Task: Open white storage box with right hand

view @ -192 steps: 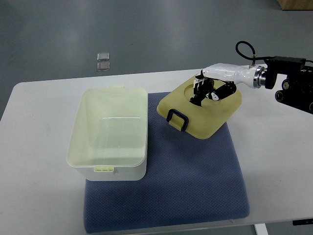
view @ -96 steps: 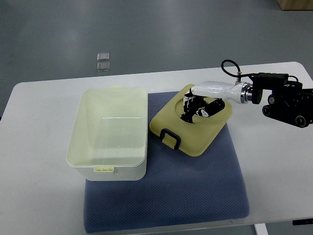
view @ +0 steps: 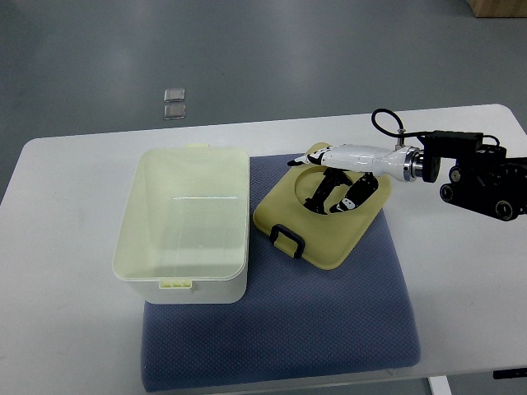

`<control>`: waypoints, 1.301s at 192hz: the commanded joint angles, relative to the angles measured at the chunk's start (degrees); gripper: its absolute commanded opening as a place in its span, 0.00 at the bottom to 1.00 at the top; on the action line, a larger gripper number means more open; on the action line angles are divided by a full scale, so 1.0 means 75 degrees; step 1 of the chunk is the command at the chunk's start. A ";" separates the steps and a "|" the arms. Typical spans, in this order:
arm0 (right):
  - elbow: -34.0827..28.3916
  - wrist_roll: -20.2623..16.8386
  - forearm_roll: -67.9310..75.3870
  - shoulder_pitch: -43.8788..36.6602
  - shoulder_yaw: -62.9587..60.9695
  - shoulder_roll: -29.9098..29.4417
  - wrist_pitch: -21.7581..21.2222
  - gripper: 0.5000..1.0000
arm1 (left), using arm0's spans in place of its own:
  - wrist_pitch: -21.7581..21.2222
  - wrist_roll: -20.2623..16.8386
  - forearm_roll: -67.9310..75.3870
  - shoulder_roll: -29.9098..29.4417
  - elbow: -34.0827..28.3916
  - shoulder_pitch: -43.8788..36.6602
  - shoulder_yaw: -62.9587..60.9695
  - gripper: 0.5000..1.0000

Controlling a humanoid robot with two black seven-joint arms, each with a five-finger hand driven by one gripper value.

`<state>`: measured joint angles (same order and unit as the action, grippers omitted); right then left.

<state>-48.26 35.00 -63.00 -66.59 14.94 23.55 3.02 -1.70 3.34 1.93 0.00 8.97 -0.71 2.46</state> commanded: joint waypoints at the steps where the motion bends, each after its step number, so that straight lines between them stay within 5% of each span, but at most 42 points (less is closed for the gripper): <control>1: 0.0000 0.0000 0.0021 -0.0016 -0.0012 0.0036 -0.0004 0.86 | 0.0004 0.0000 0.0000 0.0000 0.0000 0.0001 0.0000 1.00; 48: 0.0000 0.0000 0.0396 0.0031 -0.0820 0.0328 -0.0250 0.86 | 0.0004 0.0000 0.0000 0.0000 0.0000 -0.0011 0.0000 1.00; 98: 0.0153 0.0000 0.2071 0.1144 -0.3948 0.0528 -0.2218 0.86 | 0.0004 0.0000 0.0000 0.0000 0.0000 0.0001 0.0000 1.00; 152: 0.0446 -0.0108 0.4686 0.2152 -0.5133 0.0047 -0.1961 0.86 | -0.0007 0.0000 0.0000 0.0000 0.0000 -0.0011 0.0000 1.00; 182: 0.0504 -0.0483 0.6419 0.2304 -0.5133 0.0012 -0.1176 0.86 | -0.0007 0.0000 0.0000 0.0000 0.0000 -0.0011 0.0000 1.00; 213: 0.0528 -0.1221 0.7626 0.2422 -0.5133 -0.0093 -0.1094 0.86 | -0.0007 0.0000 0.0000 0.0000 0.0000 0.0001 0.0000 1.00; 250: 0.0739 -0.1467 0.8014 0.2445 -0.5144 -0.0293 -0.1070 0.86 | 0.0004 0.0000 0.0000 0.0000 0.0000 0.0001 0.0000 1.00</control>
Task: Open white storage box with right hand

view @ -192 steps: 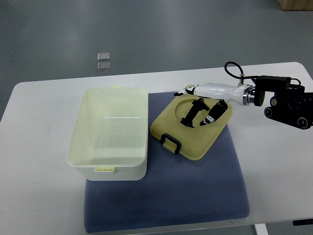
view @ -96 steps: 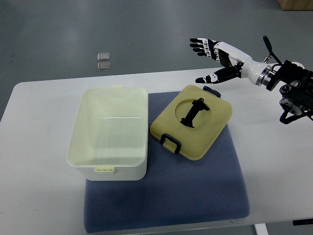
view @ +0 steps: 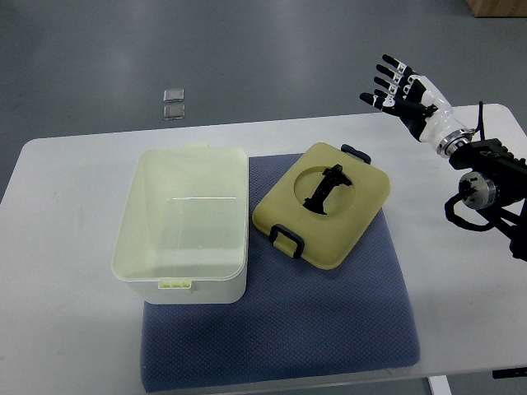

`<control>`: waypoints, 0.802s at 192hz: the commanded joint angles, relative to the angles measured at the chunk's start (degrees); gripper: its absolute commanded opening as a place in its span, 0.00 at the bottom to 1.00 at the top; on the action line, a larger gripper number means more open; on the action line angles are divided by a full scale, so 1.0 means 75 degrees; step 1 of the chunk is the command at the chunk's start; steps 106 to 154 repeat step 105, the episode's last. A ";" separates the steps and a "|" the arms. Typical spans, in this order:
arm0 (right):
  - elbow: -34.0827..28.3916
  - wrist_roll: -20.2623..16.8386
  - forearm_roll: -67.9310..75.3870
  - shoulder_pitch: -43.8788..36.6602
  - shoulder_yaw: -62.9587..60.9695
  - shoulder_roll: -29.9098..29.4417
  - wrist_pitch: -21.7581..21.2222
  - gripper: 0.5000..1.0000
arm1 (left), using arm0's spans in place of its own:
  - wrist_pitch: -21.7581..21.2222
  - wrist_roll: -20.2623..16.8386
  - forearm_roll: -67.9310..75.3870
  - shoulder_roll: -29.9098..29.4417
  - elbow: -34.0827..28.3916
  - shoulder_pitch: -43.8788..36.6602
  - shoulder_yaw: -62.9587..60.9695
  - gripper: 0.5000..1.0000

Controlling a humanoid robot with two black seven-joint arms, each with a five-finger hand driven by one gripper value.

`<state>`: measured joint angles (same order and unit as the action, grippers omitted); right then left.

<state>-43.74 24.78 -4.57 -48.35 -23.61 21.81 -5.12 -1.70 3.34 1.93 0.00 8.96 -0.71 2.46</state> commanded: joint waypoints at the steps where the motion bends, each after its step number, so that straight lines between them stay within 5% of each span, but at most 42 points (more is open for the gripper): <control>1: 0.0137 -0.0117 0.0246 0.0014 0.0007 -0.0060 0.0003 0.86 | 0.0004 0.0000 0.0000 0.0000 0.0000 0.0001 0.0000 1.00; 154: 0.0184 0.0012 0.0926 0.0330 -0.0086 -0.0529 0.0307 0.86 | 0.0004 0.0000 0.0000 0.0000 0.0000 0.0001 0.0000 1.00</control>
